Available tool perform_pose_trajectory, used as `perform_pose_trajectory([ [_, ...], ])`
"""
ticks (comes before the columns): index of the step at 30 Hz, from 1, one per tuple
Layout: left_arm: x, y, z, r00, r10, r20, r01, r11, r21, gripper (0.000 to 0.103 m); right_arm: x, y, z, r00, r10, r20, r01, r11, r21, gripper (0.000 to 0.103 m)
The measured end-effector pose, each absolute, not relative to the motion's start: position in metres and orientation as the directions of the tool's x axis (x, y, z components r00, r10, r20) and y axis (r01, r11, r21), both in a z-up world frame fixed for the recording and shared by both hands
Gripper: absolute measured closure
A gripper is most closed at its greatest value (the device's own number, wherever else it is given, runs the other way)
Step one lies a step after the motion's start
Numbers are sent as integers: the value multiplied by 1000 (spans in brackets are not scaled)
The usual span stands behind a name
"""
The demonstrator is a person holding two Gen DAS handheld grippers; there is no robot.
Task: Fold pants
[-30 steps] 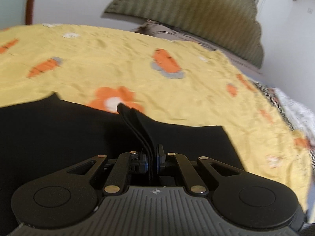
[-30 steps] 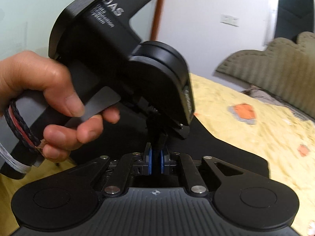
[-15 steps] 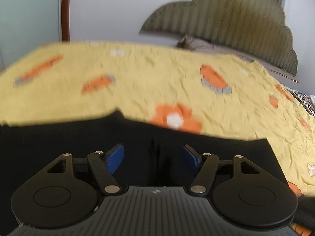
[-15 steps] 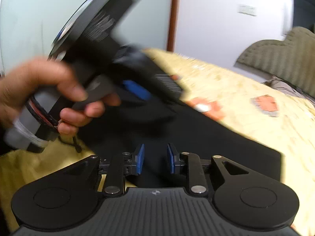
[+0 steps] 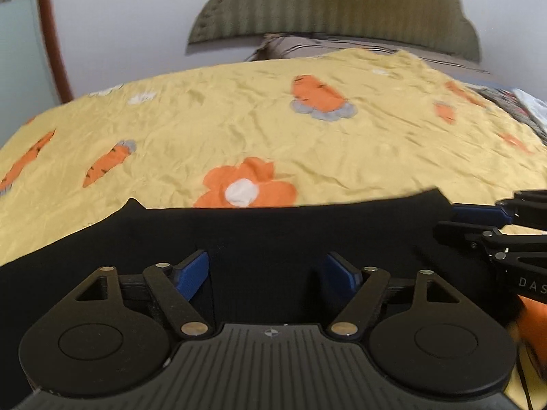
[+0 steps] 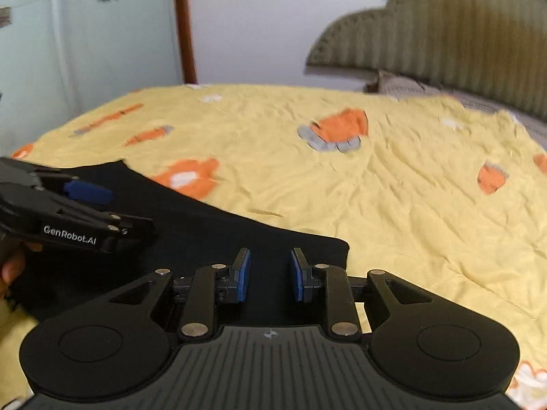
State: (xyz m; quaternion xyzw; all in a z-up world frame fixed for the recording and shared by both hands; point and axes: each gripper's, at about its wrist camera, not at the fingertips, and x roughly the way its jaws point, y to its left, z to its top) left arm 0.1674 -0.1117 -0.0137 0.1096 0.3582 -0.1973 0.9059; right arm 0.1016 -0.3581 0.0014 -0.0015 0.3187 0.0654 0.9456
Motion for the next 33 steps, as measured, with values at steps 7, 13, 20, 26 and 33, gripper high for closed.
perform_pose_trajectory([
  [7,155,-105,-33,604,-263,-753,460,886,59,20,78,-334,-22,744,114,-659,-172,985,-23,79],
  [13,138,-90,-30,590,-272,-760,501,862,81,16,65,-321,-15,741,109,-663,-175,984,-33,76],
  [20,121,-27,-14,616,-279,-736,402,916,-11,16,55,-301,0,771,68,-633,-156,984,-84,75],
  [26,112,76,-3,632,-204,-748,151,979,-140,16,74,-272,-16,724,87,-684,-237,963,-128,61],
  [33,84,182,16,700,-34,-713,-117,980,-161,16,71,-209,20,816,124,-565,-296,928,-224,61],
])
